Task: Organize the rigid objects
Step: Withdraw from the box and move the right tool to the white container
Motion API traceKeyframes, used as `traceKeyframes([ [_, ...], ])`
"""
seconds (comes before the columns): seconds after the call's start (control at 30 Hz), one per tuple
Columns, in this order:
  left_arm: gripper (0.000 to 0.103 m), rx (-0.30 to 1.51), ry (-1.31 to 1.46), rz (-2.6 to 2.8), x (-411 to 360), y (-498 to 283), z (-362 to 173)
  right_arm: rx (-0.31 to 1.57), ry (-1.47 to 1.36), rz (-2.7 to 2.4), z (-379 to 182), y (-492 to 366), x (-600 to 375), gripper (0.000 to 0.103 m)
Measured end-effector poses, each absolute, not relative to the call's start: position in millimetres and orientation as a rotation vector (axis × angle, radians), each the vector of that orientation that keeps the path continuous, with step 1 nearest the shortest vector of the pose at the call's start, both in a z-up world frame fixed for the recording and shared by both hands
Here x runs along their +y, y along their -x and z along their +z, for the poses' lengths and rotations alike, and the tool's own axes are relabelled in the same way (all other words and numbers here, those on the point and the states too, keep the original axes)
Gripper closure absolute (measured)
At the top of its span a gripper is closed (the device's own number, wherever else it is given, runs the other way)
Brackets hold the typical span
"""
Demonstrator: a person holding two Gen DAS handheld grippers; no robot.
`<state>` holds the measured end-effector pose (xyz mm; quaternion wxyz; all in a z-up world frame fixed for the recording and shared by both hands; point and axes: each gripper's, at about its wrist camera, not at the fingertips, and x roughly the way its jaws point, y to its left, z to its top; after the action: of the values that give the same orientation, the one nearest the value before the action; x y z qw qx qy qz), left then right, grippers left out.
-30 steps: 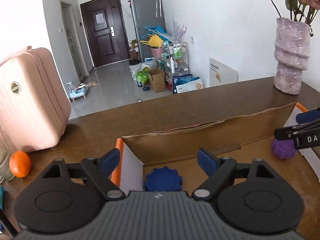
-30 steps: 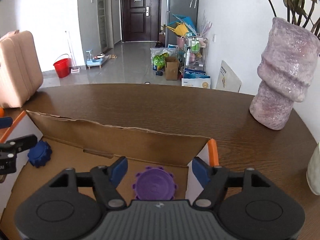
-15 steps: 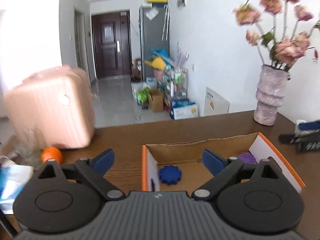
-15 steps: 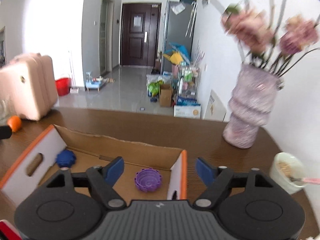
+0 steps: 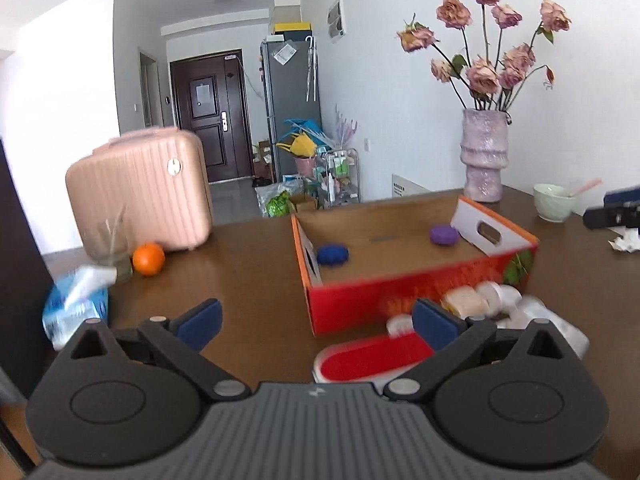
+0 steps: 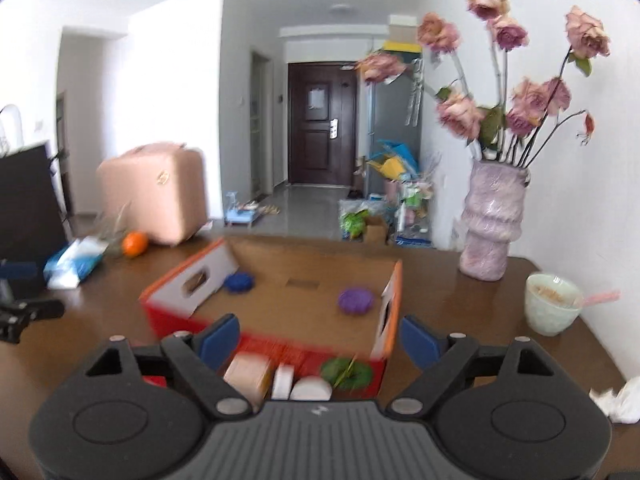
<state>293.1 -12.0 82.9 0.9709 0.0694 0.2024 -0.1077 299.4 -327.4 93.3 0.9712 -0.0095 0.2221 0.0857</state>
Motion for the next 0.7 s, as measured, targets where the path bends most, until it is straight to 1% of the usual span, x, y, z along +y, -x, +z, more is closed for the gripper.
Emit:
traceKeyframes([
  [0.07, 0.0, 0.419, -0.109, -0.256, -11, -285, 72, 0.451, -0.03, 0.232, 74, -284, -322, 0.016],
  [0.17, 0.0, 0.426, -0.118, -0.298, -20, -288, 59, 0.47, -0.017, 0.27, 46, -278, -310, 0.018],
  [0.23, 0.0, 0.432, -0.093, -0.298, -28, -294, 53, 0.494, 0.006, 0.249, 34, -281, -299, 0.029],
  [0.3, 0.0, 0.444, -0.078, -0.323, -33, -299, 48, 0.496, 0.002, 0.269, 29, -279, -292, 0.033],
  [0.4, 0.0, 0.464, -0.057, -0.341, -39, -304, 37, 0.487, -0.049, 0.303, 20, -276, -284, 0.032],
  [0.47, 0.0, 0.483, -0.041, -0.349, -40, -306, 29, 0.489, -0.017, 0.294, 13, -279, -274, 0.034],
  [0.5, 0.0, 0.492, -0.034, -0.351, -40, -307, 24, 0.478, 0.047, 0.244, 9, -279, -266, 0.041],
  [0.53, 0.0, 0.504, -0.026, -0.351, -40, -308, 21, 0.463, 0.125, 0.199, 5, -279, -257, 0.057],
  [0.57, 0.0, 0.514, -0.02, -0.352, -39, -309, 17, 0.438, 0.197, 0.176, 3, -275, -249, 0.062],
  [0.6, 0.0, 0.521, -0.019, -0.355, -39, -310, 14, 0.42, 0.259, 0.165, 0, -271, -242, 0.064],
  [0.7, 0.0, 0.543, -0.028, -0.344, -39, -313, 6, 0.399, 0.359, 0.256, -2, -251, -235, 0.064],
])
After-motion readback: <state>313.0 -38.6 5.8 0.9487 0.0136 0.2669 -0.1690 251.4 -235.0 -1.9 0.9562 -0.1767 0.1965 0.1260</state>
